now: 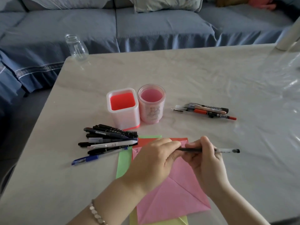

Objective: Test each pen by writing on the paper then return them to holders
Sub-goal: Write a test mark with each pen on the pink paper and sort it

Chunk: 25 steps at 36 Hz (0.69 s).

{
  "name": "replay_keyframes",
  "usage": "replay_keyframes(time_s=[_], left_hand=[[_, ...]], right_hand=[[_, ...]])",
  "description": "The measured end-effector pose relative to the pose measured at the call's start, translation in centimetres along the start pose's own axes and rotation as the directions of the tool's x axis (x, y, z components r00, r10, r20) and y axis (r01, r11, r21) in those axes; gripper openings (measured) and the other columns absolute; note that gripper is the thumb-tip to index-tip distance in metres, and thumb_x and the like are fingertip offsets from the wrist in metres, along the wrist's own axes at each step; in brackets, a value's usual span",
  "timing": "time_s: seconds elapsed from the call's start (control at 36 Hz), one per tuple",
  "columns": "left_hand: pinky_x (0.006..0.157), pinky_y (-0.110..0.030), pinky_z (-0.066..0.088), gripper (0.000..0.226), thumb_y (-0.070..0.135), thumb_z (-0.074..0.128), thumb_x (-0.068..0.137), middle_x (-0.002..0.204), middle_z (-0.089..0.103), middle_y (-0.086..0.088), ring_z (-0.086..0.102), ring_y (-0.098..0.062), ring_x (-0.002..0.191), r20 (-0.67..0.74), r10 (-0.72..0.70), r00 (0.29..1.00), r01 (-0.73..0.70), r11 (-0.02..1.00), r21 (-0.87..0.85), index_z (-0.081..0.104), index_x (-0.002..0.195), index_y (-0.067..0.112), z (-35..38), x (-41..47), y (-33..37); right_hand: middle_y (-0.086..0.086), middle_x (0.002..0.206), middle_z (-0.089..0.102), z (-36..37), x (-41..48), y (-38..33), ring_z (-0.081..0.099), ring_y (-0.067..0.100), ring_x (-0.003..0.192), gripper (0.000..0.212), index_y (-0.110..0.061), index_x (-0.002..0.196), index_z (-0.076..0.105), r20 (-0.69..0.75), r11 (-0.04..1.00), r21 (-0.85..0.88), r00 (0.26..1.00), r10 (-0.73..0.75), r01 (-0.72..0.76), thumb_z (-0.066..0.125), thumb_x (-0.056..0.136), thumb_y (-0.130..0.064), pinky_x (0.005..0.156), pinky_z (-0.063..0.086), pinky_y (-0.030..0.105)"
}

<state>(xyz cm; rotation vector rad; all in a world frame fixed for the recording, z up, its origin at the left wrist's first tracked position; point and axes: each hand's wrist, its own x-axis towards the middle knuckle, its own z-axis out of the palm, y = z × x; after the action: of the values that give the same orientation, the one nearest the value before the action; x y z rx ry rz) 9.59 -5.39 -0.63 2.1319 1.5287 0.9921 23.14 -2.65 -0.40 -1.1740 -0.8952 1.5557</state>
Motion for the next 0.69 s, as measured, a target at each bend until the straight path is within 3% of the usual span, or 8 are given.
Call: replay_keyframes(time_s=[0.08,0.19,0.25,0.33,0.39,0.44,0.58,0.69], left_hand=[[0.059,-0.018,0.037,0.029,0.033,0.044,0.094,0.068,0.051,0.01,0.048,-0.011,0.065,-0.02,-0.006,1.0,0.006,1.0,0.019,0.062,0.089,0.01,0.3,-0.3,-0.8],[0.062,-0.016,0.037,0.013,0.025,0.051,0.095,0.067,0.053,0.015,0.05,-0.002,0.067,0.054,-0.305,0.951,0.309,0.942,-0.131,0.062,0.087,0.024,0.5,-1.2,-1.5],[0.061,-0.022,0.039,0.012,0.027,0.049,0.095,0.068,0.055,0.013,0.052,-0.005,0.068,0.008,-0.361,0.932,0.361,0.929,-0.087,0.059,0.088,0.026,0.4,-2.0,-2.4],[0.062,-0.015,0.041,0.014,0.023,0.05,0.095,0.074,0.058,0.018,0.057,-0.002,0.073,-0.089,-0.45,0.889,0.447,0.893,-0.05,0.063,0.1,0.026,-0.2,-3.2,-3.6],[0.066,-0.011,0.043,0.018,0.02,0.052,0.094,0.083,0.06,0.023,0.059,0.0,0.08,-0.153,-0.477,0.866,0.48,0.877,-0.019,0.064,0.107,0.024,-0.6,-4.1,-4.3],[0.073,-0.011,0.044,0.02,0.023,0.052,0.094,0.094,0.061,0.024,0.059,-0.001,0.089,-0.214,-0.442,0.871,0.458,0.888,0.03,0.066,0.108,0.023,-1.2,-5.0,-5.1],[0.078,-0.013,0.037,0.026,0.026,0.046,0.087,0.094,0.059,0.014,0.051,-0.003,0.091,-0.315,-0.417,0.853,0.464,0.881,0.089,0.065,0.101,0.016,-2.7,-7.0,-6.9],[0.078,-0.019,0.037,0.032,0.028,0.041,0.088,0.095,0.055,0.009,0.049,-0.008,0.091,-0.394,-0.357,0.847,0.446,0.88,0.161,0.064,0.097,0.009,-4.3,-7.9,-8.2]], right_hand=[[0.01,0.047,0.057,0.2,0.5,0.3,0.043,0.016,0.045,0.06,-0.009,0.047,0.067,0.031,0.998,-0.045,0.998,0.045,-0.044,0.032,0.096,-0.011,0.055,0.037,0.029],[0.004,0.053,0.062,-0.6,2.7,-0.5,0.05,0.012,0.047,0.037,-0.009,0.068,0.069,0.302,0.907,-0.419,0.936,0.183,-0.043,0.044,0.095,-0.016,0.05,0.044,0.017],[0.0,0.062,0.068,-1.6,4.8,-1.1,0.058,0.012,0.056,0.011,-0.018,0.079,0.067,0.429,0.734,-0.674,0.855,0.292,0.088,0.061,0.086,-0.012,0.061,0.049,0.022],[0.0,0.082,0.07,-3.4,8.5,-1.1,0.063,0.016,0.076,0.022,-0.018,0.096,0.069,0.326,0.348,-0.895,0.941,0.085,0.279,0.062,0.081,-0.003,0.073,0.045,0.022],[0.006,0.102,0.069,-3.5,10.4,-1.5,0.061,0.026,0.097,0.026,-0.012,0.104,0.069,0.277,0.148,-0.94,0.94,-0.198,0.308,0.053,0.084,-0.003,0.081,0.043,0.028],[0.01,0.109,0.065,-3.0,12.2,-1.7,0.054,0.03,0.107,0.027,-0.01,0.106,0.068,0.305,0.091,-0.935,0.908,-0.288,0.343,0.05,0.086,-0.005,0.087,0.041,0.034],[0.007,0.122,0.051,-1.8,15.3,0.2,0.04,0.029,0.118,0.029,-0.011,0.118,0.056,0.39,-0.227,-0.909,0.905,-0.17,0.349,0.047,0.091,-0.019,0.096,0.03,0.037],[0.007,0.129,0.047,-1.5,15.7,1.3,0.037,0.029,0.122,0.03,-0.008,0.12,0.051,0.37,-0.272,-0.907,0.916,-0.154,0.32,0.048,0.092,-0.02,0.098,0.027,0.036]])
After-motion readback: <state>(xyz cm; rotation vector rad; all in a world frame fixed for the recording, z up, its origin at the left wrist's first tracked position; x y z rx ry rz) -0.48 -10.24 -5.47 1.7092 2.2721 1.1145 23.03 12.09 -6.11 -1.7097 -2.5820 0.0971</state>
